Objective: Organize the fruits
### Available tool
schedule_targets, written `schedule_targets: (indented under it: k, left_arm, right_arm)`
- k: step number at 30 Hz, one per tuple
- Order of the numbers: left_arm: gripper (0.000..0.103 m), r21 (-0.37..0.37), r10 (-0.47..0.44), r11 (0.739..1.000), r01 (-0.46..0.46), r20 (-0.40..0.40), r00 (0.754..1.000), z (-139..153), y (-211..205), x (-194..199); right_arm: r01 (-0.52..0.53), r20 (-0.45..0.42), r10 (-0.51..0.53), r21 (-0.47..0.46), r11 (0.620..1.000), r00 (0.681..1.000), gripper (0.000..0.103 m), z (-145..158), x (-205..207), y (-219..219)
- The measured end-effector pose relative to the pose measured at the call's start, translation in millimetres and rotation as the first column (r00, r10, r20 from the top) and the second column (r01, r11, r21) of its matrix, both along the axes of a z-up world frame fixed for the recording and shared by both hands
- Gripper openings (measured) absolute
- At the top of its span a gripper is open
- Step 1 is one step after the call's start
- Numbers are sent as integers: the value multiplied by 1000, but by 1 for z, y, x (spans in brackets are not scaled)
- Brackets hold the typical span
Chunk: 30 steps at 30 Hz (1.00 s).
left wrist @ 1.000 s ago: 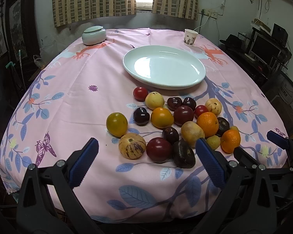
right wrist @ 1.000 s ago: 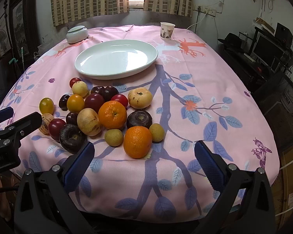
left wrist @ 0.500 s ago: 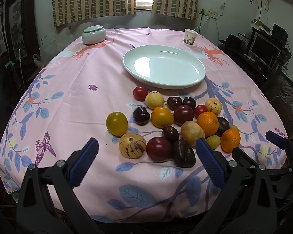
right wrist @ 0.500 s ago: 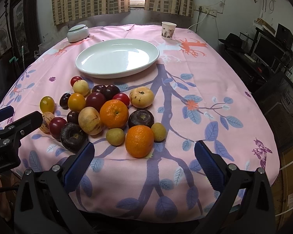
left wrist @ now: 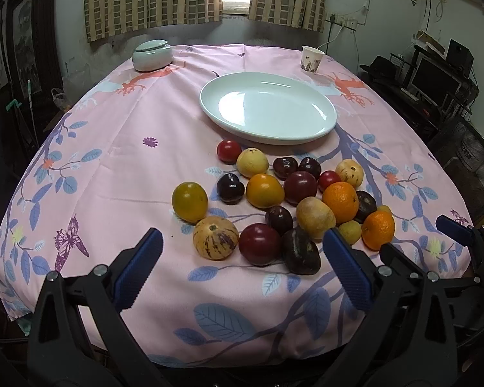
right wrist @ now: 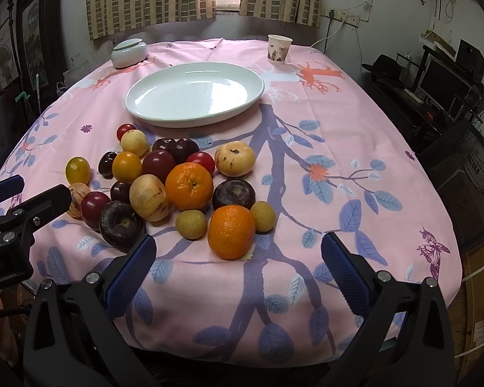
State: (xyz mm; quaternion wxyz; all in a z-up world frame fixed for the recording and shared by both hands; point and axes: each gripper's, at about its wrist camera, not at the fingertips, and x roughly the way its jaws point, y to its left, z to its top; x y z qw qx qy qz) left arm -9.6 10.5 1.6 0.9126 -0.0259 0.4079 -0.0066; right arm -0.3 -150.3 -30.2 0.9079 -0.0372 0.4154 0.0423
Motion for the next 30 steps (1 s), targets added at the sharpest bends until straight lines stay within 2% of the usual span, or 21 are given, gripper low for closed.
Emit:
schedule_targets:
  k: [17,22,24,26,27,28,30]
  left_arm:
    - [101,9,20,1000,-20,-7,1000,-6,13,-2]
    - [101,-8,43,999,-44,-64,997,-22,28,0]
    - [101,-13,45,999,-46,-76,996,-27,31,0]
    - [101,-6,51,999,-51,-78,996,-28,35,-1]
    - [101,-4,54,998,-55,-79,995,-28,37,-1]
    - [101,-4,59,998,-60,-80,995,-28,39,-1]
    - [101,-8,67,998,-68,-84,994,-30,44,0]
  right_arm:
    - [-5,2,5,-9,1000,1000,102,-5,-3,-1]
    - [-91,-45,94,73,993,995,102,-17,7,-8]
    - [-94,-49,98,75,993,994,100,-23,14,-8]
    - [-74,-55,78,68,995,995,71,-29,20,-12]
    - [-69,-78,76,84,994,994,51,-33,23,-15]
    - [-79,-95,92,133,988,991,44,-36,25,-19]
    - [-85,-101,105,182,980,989,41,-37,24,-21]
